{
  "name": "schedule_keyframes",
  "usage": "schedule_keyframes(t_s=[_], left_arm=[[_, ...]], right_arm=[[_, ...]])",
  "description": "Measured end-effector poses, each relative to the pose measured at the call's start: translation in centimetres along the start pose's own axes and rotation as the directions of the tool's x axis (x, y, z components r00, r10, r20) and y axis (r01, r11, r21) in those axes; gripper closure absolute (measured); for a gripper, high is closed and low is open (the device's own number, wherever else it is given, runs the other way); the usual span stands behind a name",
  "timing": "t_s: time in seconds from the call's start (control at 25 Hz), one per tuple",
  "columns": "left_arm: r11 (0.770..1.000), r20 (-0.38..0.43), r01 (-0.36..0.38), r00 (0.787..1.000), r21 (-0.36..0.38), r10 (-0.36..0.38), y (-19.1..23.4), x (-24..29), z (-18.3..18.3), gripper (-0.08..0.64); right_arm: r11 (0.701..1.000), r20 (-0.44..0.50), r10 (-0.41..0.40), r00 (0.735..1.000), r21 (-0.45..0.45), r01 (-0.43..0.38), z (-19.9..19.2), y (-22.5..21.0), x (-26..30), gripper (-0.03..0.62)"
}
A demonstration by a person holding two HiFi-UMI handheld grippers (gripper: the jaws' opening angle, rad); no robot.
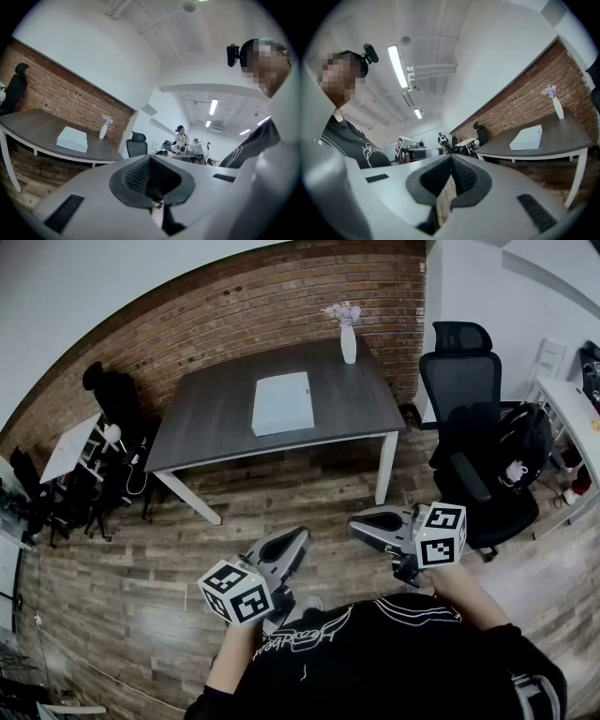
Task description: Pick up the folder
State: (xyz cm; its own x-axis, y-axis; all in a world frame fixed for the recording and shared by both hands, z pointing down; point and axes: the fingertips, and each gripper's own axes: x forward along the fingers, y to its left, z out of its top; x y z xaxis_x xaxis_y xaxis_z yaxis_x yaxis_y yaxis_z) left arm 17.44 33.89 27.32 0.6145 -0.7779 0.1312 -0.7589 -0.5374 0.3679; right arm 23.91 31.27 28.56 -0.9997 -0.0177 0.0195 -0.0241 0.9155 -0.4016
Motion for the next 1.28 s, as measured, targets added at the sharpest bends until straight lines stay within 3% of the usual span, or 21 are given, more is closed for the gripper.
schedule_keyframes(t_s=[0.32, 0.56, 0.92, 1.08, 1.28], left_arm=[[1.000, -0.007, 0.015, 1.000, -0.005, -0.015, -0.1, 0.1, -0.7, 0.555], [0.999, -0.021, 0.004, 1.000, -0.049, -0.005, 2.4, 0.3, -2.1, 0.555], [0.993, -0.039, 0.001, 0.999, -0.118, -0.006, 11.5, 1.9, -1.4, 0.555], [0.992, -0.049, 0.005, 0.999, -0.128, -0.011, 17.3, 2.7, 1.1, 0.555], [0.990, -0.005, 0.055, 0.998, -0.126, -0.056, 24.6, 3.1, 5.7, 0.555]], right_arm=[[1.000, 0.011, -0.013, 1.000, 0.006, 0.013, -0.5, 0.1, -0.2, 0.595], [0.999, -0.028, -0.030, 0.999, 0.017, 0.031, -2.2, -2.1, 1.3, 0.595], [0.994, -0.037, -0.014, 0.999, 0.112, 0.018, -2.0, -8.2, 6.9, 0.594], [0.992, -0.038, -0.005, 0.999, 0.127, 0.010, -0.1, -11.8, 11.2, 0.594], [0.988, -0.052, -0.039, 0.998, 0.149, 0.047, 2.6, -17.0, 17.4, 0.594]])
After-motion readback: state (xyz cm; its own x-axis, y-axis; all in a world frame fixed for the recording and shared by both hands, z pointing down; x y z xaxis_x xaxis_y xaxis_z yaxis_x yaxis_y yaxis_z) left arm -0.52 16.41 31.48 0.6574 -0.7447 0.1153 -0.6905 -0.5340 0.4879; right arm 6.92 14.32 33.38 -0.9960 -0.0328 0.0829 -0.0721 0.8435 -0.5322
